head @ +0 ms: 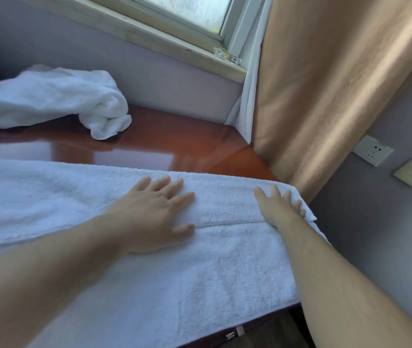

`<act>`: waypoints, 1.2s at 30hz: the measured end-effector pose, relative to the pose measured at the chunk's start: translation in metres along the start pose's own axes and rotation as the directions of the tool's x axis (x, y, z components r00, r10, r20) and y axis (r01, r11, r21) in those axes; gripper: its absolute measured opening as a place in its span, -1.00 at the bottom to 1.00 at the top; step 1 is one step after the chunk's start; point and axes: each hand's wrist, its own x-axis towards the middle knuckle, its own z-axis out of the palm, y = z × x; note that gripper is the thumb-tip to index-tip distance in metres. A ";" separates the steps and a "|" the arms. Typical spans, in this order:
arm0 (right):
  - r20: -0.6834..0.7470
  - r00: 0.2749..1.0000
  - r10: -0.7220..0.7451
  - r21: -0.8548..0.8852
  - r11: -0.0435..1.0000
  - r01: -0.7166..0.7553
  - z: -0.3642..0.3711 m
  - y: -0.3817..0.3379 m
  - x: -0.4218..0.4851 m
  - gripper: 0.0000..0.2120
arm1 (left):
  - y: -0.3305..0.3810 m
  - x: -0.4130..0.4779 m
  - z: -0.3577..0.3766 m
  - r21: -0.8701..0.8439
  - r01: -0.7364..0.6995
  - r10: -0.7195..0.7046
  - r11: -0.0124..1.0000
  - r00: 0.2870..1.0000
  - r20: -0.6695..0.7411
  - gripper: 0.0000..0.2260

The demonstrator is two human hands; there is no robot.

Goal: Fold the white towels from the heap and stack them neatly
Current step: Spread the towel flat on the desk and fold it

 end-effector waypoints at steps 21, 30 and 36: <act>0.003 0.505 -0.863 0.035 0.505 0.862 0.075 -0.196 -0.228 -0.41 | -0.110 -0.184 -0.073 0.094 0.461 -0.467 0.882 0.883 0.048 -0.31; -0.011 0.446 -0.895 -0.025 0.446 0.895 0.091 -0.191 -0.232 -0.32 | -0.133 -0.215 -0.090 -0.073 0.587 -0.586 0.806 0.776 -0.235 -0.26; -0.049 0.344 -0.938 0.065 0.341 0.938 0.090 -0.185 -0.238 -0.41 | -0.124 -0.214 -0.088 -0.195 0.609 -0.601 0.769 0.582 -0.548 -0.45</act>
